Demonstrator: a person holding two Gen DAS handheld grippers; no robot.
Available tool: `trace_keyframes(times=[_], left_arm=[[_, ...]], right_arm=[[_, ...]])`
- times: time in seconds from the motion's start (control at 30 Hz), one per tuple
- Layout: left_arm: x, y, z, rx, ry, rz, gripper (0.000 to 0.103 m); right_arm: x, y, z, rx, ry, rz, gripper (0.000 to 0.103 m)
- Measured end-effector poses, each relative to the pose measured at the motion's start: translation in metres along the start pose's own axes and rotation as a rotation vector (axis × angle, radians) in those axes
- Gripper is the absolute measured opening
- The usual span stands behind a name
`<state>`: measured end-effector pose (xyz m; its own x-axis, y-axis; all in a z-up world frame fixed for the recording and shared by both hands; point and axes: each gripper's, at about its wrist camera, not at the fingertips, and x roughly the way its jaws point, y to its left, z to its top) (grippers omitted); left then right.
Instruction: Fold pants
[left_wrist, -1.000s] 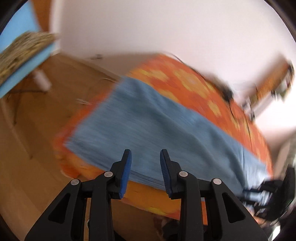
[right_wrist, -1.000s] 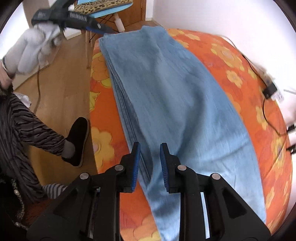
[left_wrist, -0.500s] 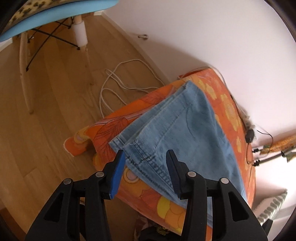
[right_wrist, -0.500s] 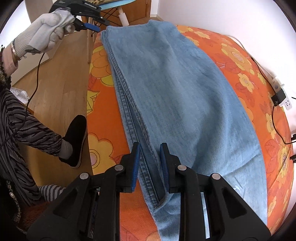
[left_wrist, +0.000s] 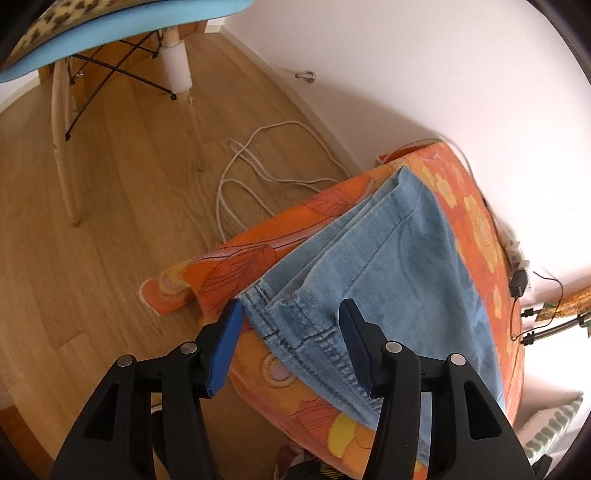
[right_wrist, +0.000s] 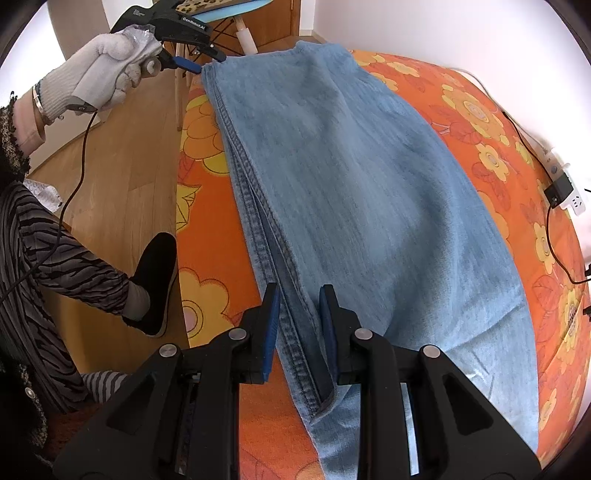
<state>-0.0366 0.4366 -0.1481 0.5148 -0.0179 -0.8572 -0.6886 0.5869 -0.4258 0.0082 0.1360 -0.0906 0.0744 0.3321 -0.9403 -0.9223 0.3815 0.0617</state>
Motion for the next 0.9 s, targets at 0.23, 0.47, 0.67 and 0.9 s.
trace_keyframes(times=[0.23,0.47,0.67,0.9], left_arm=[[0.002,-0.007,-0.002,0.017,-0.014,-0.002,0.053],[0.006,-0.027,-0.01,0.098,-0.049,0.043,0.02],[-0.017,-0.025,-0.002,0.057,-0.136,-0.002,0.018],[-0.012,-0.015,-0.001,0.039,-0.121,-0.001,0.018]], right_arm=[[0.0,-0.005,-0.003,0.019,0.0,0.01,0.023],[0.003,-0.003,-0.003,0.022,0.002,0.006,0.023],[0.003,-0.002,-0.002,0.031,-0.007,0.02,0.014],[0.009,0.017,0.009,-0.021,0.008,0.092,0.014]])
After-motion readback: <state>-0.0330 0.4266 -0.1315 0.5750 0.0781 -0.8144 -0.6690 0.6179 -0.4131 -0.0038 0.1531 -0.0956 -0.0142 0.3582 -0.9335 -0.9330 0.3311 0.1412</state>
